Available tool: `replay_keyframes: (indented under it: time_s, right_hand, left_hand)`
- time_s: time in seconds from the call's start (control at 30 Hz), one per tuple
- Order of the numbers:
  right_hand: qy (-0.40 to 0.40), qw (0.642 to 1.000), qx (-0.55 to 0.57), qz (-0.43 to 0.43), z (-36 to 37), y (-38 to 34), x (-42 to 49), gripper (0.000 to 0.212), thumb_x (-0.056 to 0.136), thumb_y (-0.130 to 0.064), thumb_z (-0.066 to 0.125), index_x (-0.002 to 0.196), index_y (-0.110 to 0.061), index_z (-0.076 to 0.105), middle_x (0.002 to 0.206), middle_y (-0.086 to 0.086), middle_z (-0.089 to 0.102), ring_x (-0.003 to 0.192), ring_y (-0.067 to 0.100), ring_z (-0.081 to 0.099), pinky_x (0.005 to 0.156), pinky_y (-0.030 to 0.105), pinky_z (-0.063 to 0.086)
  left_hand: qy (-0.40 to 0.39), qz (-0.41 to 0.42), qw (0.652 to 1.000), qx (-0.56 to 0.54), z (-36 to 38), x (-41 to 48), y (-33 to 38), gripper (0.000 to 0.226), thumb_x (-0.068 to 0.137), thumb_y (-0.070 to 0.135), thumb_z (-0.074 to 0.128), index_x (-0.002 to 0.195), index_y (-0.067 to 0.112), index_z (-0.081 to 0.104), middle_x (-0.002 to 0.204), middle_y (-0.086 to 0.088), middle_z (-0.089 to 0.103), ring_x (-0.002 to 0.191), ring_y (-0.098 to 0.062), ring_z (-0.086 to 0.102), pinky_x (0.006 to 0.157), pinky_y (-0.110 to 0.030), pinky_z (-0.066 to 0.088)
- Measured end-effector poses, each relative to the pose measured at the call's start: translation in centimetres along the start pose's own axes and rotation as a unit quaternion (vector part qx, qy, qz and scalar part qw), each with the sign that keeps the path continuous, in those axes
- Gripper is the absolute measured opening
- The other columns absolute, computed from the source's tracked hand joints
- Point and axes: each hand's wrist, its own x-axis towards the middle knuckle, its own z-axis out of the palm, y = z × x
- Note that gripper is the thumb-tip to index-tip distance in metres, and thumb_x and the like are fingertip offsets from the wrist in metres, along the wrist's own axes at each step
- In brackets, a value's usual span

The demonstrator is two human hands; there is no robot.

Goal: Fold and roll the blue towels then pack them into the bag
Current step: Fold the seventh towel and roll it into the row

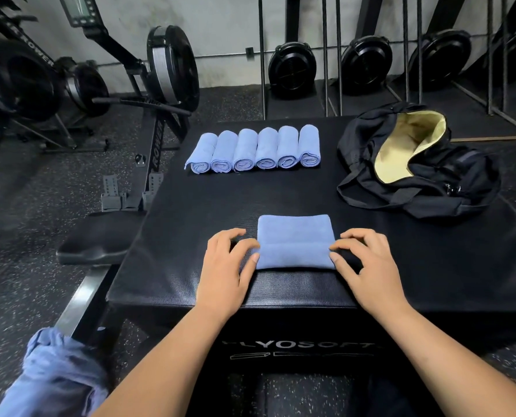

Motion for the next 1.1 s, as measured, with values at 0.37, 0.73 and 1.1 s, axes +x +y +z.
replay_keyframes:
  time_s: [0.37,0.73,1.1]
  right_hand:
    - [-0.037,0.996,-0.075,-0.01,0.4,0.6,0.3,0.046,0.083,-0.041,0.082,0.126,-0.031,0.07,0.127,-0.013,0.053,0.125,0.019,0.045,0.103,0.042,0.047]
    - [-0.025,1.0,-0.003,0.002,0.4,1.3,0.5,0.038,0.086,-0.054,0.062,0.092,-0.02,0.076,0.114,-0.018,0.061,0.12,0.018,0.047,0.1,0.047,0.046]
    - [-0.029,0.999,0.029,0.013,-0.3,0.0,0.4,0.02,0.094,-0.029,0.075,0.112,-0.035,0.069,0.119,-0.022,0.06,0.116,0.012,0.051,0.096,0.033,0.046]
  left_hand:
    - [-0.044,-0.01,0.998,0.05,0.3,0.3,-0.4,0.045,0.097,0.053,0.066,0.139,0.039,0.062,0.145,0.007,0.046,0.143,-0.024,0.033,0.118,-0.043,0.036]
    - [-0.05,-0.031,0.998,-0.036,0.3,0.2,-1.1,0.036,0.102,0.057,0.053,0.095,0.029,0.074,0.14,0.016,0.053,0.146,-0.016,0.03,0.118,-0.043,0.034]
    - [-0.024,-0.047,0.997,-0.053,0.2,0.8,-0.6,0.026,0.101,0.05,0.064,0.126,0.045,0.064,0.138,0.014,0.051,0.14,-0.013,0.034,0.115,-0.035,0.034]
